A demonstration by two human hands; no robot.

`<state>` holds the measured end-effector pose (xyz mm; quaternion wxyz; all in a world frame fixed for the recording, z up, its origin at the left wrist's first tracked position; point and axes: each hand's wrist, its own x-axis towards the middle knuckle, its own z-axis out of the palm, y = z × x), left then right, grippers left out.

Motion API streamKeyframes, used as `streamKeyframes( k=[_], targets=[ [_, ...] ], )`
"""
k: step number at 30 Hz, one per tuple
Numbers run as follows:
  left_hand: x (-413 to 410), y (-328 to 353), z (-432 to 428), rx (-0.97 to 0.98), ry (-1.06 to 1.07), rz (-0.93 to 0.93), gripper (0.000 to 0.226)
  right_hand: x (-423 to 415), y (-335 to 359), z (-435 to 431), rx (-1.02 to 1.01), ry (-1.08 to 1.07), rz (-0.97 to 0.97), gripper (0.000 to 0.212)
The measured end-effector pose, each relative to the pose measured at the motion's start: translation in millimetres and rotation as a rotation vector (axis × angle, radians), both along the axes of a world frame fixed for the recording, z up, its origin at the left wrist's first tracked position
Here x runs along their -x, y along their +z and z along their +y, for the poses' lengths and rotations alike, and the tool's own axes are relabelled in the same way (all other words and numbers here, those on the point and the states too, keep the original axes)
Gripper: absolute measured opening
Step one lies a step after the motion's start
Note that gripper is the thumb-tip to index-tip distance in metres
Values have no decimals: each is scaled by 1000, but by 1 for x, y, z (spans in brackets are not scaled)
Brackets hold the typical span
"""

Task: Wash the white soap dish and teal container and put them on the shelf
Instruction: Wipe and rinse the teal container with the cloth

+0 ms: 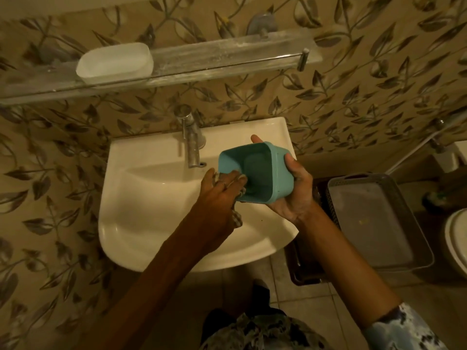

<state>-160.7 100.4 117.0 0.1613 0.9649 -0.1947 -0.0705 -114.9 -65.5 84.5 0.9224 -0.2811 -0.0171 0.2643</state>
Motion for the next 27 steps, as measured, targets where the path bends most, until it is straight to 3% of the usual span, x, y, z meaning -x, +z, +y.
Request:
streamKeyframes(
  k=[4,7,10,13,16,18,24,27],
  targets=[
    [7,6,-8,53,141,44,64,-4,0,7,56,-15,-47,95],
    [11,12,-16,120,215,111,45,-4,-5,8,119,-4,-105,90],
    [15,21,-19,162,185,175,36,-3,-7,10,201,27,-167,89],
    [15,30,-22,387,160,334,44,-4,-10,11,239,5,-189,91],
    [10,35,-24,486,108,306,27,-5,-9,7,175,-23,-178,92],
    [5,32,-20,446,143,235,26,-6,-8,4,134,-27,-185,90],
    [-2,20,-4,54,328,-80,31,-4,-6,2,152,57,-255,88],
    [3,17,-10,46,329,-53,28,-3,-6,5,208,73,-271,86]
  ],
)
